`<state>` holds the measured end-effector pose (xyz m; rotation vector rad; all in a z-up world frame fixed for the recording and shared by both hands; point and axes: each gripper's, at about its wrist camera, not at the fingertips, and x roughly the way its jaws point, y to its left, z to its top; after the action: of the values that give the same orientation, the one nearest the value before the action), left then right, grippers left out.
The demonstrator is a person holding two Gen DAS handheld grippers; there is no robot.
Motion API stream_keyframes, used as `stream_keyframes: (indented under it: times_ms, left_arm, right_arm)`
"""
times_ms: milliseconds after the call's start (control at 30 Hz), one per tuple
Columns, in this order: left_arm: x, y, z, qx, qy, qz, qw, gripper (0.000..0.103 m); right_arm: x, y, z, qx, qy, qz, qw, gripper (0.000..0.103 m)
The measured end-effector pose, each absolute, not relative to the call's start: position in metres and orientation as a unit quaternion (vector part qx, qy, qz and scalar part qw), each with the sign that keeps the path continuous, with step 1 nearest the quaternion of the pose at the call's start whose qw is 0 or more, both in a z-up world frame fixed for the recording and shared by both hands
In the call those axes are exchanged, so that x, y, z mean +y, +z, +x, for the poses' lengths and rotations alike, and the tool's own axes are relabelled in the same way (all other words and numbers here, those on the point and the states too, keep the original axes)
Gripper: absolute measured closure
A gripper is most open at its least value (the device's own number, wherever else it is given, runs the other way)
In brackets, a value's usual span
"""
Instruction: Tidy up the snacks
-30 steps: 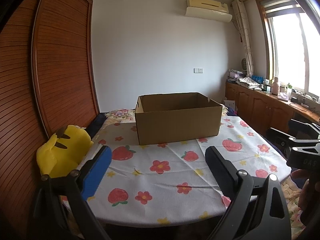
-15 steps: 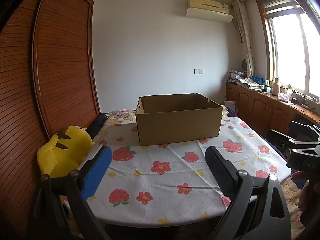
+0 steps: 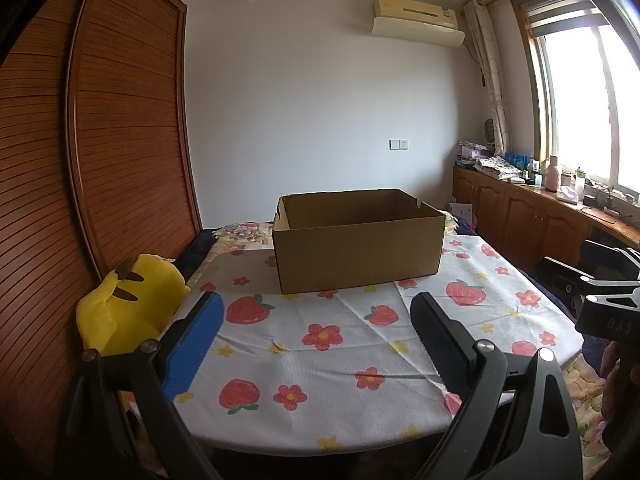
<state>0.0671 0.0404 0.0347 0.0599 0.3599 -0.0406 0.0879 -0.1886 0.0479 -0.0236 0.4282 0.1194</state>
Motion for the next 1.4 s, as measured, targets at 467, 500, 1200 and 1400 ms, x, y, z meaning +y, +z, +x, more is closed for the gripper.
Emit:
stream_keyframes:
  times_ms: [467, 500, 1200, 1400]
  left_arm:
    - [0.0388, 0.0369, 0.0661, 0.175, -0.02, 0.03, 0.984, 0.008]
    - [0.0379, 0.0373, 0.0656, 0.174, -0.02, 0.03, 0.984, 0.008]
    - [0.0364, 0.0378, 0.0642, 0.173, -0.021, 0.03, 0.984, 0.007]
    - [0.0363, 0.0377, 0.0641, 0.173, -0.02, 0.03, 0.984, 0.007]
  right_arm:
    - [-0.1898, 0.048, 0.0858, 0.21, 0.058, -0.009, 0.976, 0.0]
    - [-0.1901, 0.0479, 0.0858, 0.21, 0.058, -0.009, 0.976, 0.0]
    - [-0.19, 0.0479, 0.0856, 0.209, 0.058, -0.01, 0.976, 0.0]
    - [-0.19, 0.0477, 0.0857, 0.21, 0.058, -0.01, 0.976, 0.0]
